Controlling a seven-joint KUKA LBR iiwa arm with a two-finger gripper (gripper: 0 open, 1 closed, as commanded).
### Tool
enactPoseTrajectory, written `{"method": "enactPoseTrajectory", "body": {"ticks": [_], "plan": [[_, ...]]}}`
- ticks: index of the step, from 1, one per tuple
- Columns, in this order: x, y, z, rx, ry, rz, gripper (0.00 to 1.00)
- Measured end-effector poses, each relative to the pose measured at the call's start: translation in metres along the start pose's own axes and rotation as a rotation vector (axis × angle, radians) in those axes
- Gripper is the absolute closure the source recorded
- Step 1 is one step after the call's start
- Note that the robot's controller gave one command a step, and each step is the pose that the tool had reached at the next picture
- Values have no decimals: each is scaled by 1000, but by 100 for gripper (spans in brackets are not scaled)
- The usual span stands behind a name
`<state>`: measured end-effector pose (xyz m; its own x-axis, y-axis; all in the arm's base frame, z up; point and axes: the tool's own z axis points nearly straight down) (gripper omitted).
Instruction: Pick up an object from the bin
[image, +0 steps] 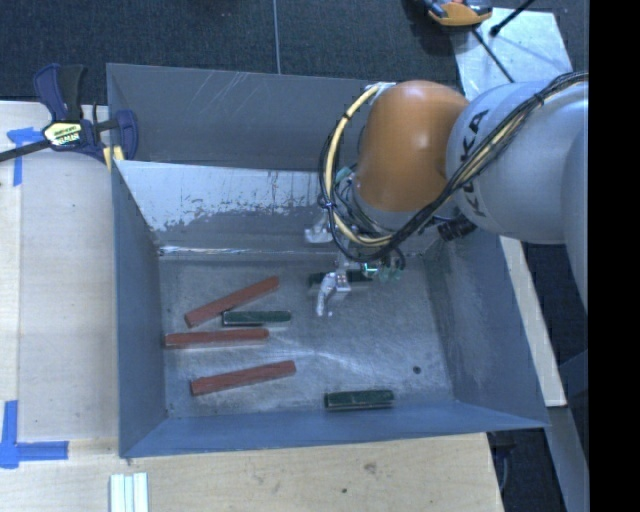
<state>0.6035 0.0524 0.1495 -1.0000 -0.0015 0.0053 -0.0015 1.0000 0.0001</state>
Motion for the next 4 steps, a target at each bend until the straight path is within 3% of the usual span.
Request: {"method": "enactPoseTrajectory", "body": {"ticks": [1,2,3,4], "plan": [[-2,0,-5,-1,-9,1,0],[-19,55,55,0,-12,-94,0],[-13,92,69,3,-19,-125,0],[-15,81,52,-1,-15,-171,0]]}}
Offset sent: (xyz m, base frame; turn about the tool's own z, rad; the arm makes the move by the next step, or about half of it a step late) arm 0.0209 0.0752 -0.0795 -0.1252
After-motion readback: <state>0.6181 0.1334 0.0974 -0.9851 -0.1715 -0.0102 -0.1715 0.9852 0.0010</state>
